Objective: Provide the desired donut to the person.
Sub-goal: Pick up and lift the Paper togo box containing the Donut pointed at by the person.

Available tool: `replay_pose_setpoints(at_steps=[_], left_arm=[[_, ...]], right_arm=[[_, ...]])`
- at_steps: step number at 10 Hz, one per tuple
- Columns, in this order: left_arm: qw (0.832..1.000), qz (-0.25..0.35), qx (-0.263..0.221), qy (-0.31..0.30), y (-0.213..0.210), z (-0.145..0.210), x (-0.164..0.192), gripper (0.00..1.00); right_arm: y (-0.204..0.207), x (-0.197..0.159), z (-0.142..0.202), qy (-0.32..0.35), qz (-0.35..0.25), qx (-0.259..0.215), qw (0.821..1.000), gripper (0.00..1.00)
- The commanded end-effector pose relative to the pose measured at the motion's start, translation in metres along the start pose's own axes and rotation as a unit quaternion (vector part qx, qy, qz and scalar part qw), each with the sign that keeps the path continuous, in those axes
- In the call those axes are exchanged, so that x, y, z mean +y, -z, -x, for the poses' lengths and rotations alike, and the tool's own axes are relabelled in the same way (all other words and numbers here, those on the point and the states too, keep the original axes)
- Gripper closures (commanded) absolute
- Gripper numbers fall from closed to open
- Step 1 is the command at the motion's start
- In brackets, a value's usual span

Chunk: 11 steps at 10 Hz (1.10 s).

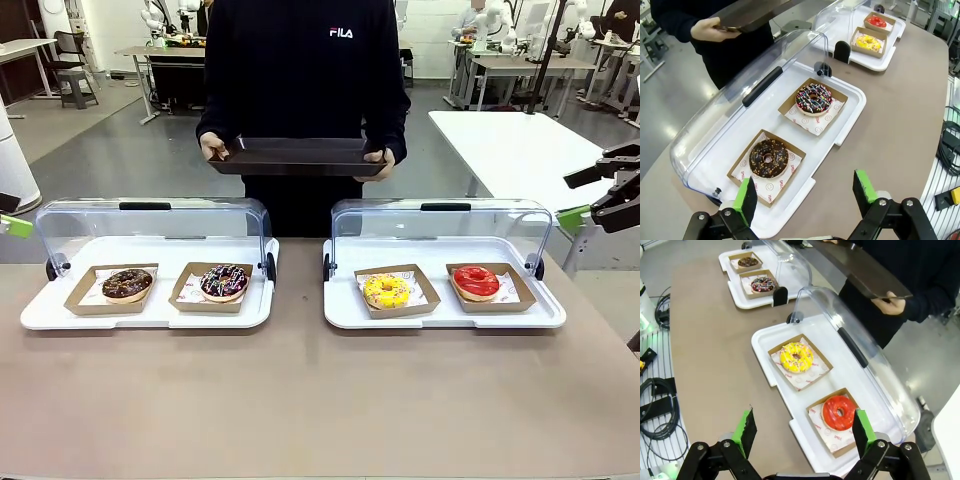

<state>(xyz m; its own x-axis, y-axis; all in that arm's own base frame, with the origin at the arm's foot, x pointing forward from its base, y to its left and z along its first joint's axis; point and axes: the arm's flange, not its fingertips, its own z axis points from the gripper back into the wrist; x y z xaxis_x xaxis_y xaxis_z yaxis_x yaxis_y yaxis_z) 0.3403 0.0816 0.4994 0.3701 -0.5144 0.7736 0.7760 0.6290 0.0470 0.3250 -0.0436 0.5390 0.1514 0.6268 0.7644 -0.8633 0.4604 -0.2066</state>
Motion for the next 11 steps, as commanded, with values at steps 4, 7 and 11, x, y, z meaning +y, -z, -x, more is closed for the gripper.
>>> replay_pose_setpoints(at_steps=[4, 7, 11], left_arm=[[1.000, -0.005, -0.023, 0.012, 0.006, 0.020, -0.025, 0.00], [1.000, -0.002, -0.011, 0.001, -0.003, 0.001, 0.001, 0.00], [1.000, -0.002, -0.011, 0.001, -0.003, 0.001, 0.001, 0.00]], right_arm=[[0.004, 0.008, 0.007, -0.016, 0.004, -0.026, 1.000, 0.00], [-0.001, 0.000, 0.000, -0.007, 0.000, -0.009, 1.000, 0.00], [-0.001, 0.000, 0.000, -0.007, 0.000, -0.009, 1.000, 0.00]])
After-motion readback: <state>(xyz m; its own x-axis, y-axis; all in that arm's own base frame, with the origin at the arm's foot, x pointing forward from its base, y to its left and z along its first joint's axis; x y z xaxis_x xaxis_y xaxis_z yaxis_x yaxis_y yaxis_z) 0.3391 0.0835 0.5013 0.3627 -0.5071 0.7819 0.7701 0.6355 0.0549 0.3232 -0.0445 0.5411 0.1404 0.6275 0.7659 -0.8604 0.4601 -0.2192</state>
